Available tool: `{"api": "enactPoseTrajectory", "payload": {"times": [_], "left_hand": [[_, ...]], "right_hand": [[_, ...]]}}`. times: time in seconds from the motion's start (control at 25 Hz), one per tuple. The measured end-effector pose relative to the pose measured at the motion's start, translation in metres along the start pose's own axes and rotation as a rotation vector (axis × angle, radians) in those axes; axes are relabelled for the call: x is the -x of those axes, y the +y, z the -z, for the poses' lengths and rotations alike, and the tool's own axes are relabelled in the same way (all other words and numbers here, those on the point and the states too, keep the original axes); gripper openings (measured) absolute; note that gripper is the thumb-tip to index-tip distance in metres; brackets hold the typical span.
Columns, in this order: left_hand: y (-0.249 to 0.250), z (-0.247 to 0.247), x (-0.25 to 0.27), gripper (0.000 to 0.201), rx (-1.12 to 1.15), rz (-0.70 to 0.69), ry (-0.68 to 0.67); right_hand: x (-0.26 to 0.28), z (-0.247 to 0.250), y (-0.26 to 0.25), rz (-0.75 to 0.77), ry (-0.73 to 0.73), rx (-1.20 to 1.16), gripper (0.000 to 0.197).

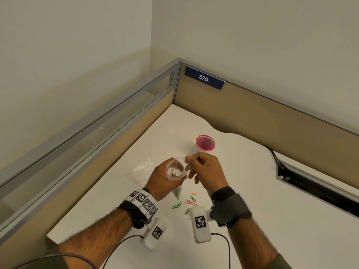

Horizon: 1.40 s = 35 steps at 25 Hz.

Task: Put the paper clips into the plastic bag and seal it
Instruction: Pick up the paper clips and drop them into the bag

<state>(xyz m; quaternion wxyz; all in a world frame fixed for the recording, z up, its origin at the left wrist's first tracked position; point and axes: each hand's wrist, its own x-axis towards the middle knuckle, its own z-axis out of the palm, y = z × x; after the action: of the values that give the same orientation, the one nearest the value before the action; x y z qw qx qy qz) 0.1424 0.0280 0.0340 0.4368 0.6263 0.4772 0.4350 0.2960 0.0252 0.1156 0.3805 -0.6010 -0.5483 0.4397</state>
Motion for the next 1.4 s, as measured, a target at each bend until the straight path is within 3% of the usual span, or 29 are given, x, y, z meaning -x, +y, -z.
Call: {"api": "enactPoseTrajectory", "payload": {"times": [0.12,0.2,0.28,0.36,0.44,0.64,0.8,1.0,1.16,1.28,1.4], "left_hand": [[-0.004,0.008,0.0,0.017,0.061,0.044,0.032],[-0.005,0.012,0.002,0.017,0.119,0.049,0.041],[-0.003,0.015,0.004,0.021,0.171,0.05,0.026],[-0.003,0.019,0.005,0.023,0.183,0.059,0.022],[-0.005,0.021,0.005,0.021,0.176,0.067,0.03],[-0.009,0.017,0.002,0.012,0.153,0.069,0.088],[-0.013,0.017,-0.002,0.016,0.132,0.062,0.09],[-0.016,0.013,-0.005,0.019,0.122,0.057,0.093],[-0.01,0.015,-0.004,0.02,0.131,0.038,0.079],[-0.01,0.02,-0.006,0.022,0.135,0.046,0.089],[-0.011,0.02,-0.005,0.024,0.136,0.047,0.103]], "right_hand": [[-0.01,0.007,0.025,-0.041,0.078,-0.059,0.027],[-0.017,0.008,0.066,-0.077,0.115,0.167,0.02],[-0.018,0.007,0.112,-0.154,0.041,0.505,0.015],[-0.009,0.003,0.149,-0.224,-0.091,0.771,0.024],[0.001,-0.006,0.169,-0.183,-0.13,0.911,0.034],[0.018,-0.019,0.17,-0.093,-0.201,0.798,0.023],[0.039,0.0,0.181,-0.173,-0.148,0.777,0.044],[0.036,-0.032,0.175,-0.122,-0.127,0.75,0.021],[0.019,-0.038,0.163,-0.057,-0.087,0.675,0.026],[0.015,-0.05,0.157,0.032,-0.237,0.774,0.033],[0.022,-0.062,0.159,0.198,-0.331,0.934,0.018]]}}
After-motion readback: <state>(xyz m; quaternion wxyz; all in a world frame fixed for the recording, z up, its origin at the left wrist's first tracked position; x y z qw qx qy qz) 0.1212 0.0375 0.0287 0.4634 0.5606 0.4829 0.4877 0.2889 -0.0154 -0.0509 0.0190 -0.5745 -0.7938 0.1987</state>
